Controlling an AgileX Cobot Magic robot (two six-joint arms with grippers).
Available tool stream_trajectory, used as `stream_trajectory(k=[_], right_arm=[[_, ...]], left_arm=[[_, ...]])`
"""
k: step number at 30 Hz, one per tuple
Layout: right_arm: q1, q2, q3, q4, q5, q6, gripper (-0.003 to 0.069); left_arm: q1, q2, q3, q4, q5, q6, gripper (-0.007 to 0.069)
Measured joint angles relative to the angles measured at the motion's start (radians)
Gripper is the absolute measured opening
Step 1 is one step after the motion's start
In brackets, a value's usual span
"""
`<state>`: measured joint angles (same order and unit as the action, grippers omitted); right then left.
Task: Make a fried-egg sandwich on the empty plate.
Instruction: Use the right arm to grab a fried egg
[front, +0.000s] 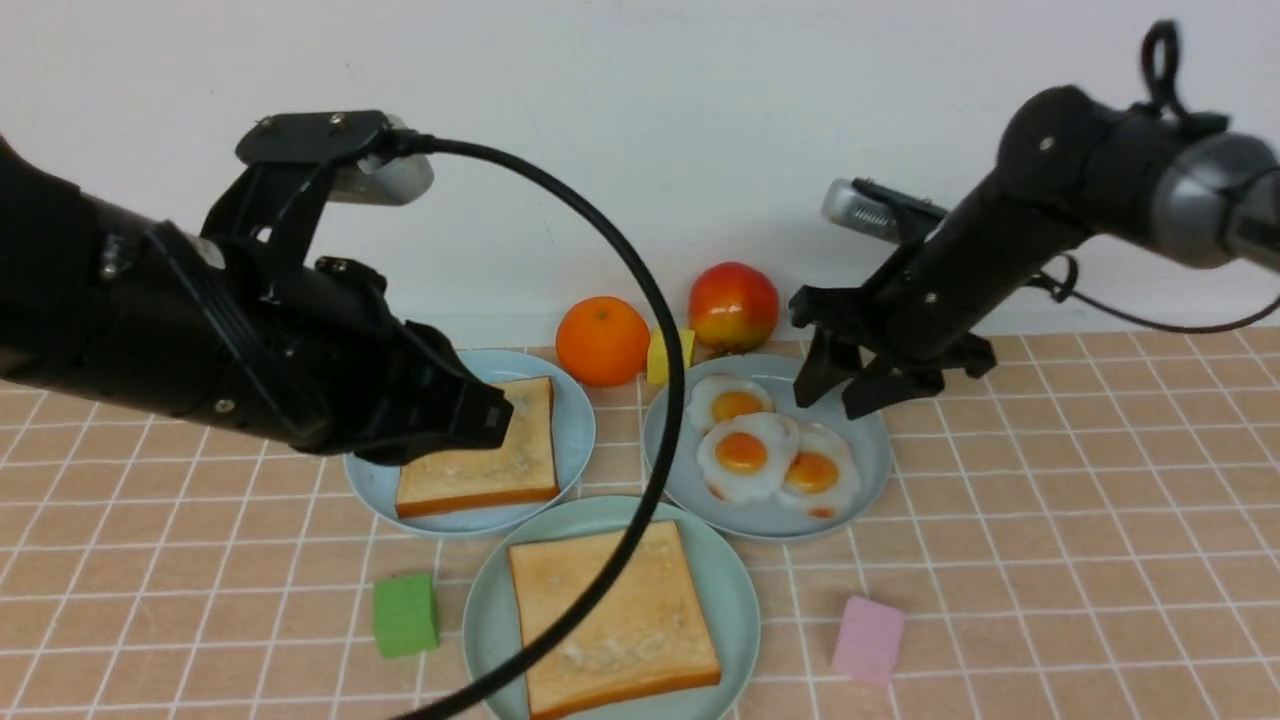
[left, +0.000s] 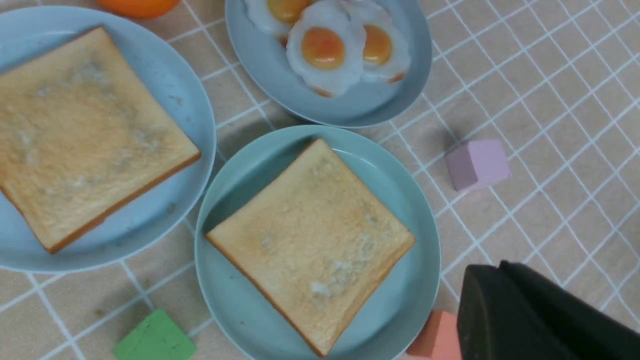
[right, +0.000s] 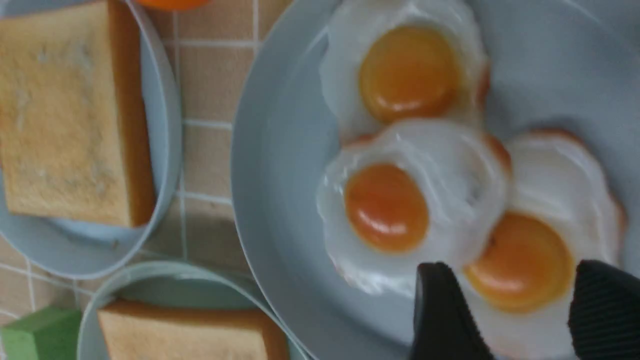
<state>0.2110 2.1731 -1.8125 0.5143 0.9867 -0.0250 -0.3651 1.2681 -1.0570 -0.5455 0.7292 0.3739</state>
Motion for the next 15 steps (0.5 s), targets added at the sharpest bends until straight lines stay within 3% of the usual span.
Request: stream_trajectory(k=[15], right_arm=[[0.000, 0.127, -0.041, 0.057, -0.039, 0.031, 0.0365]], left_arm=[[0.000, 0.000, 0.000, 0.001, 0.007, -0.006, 0.0033]])
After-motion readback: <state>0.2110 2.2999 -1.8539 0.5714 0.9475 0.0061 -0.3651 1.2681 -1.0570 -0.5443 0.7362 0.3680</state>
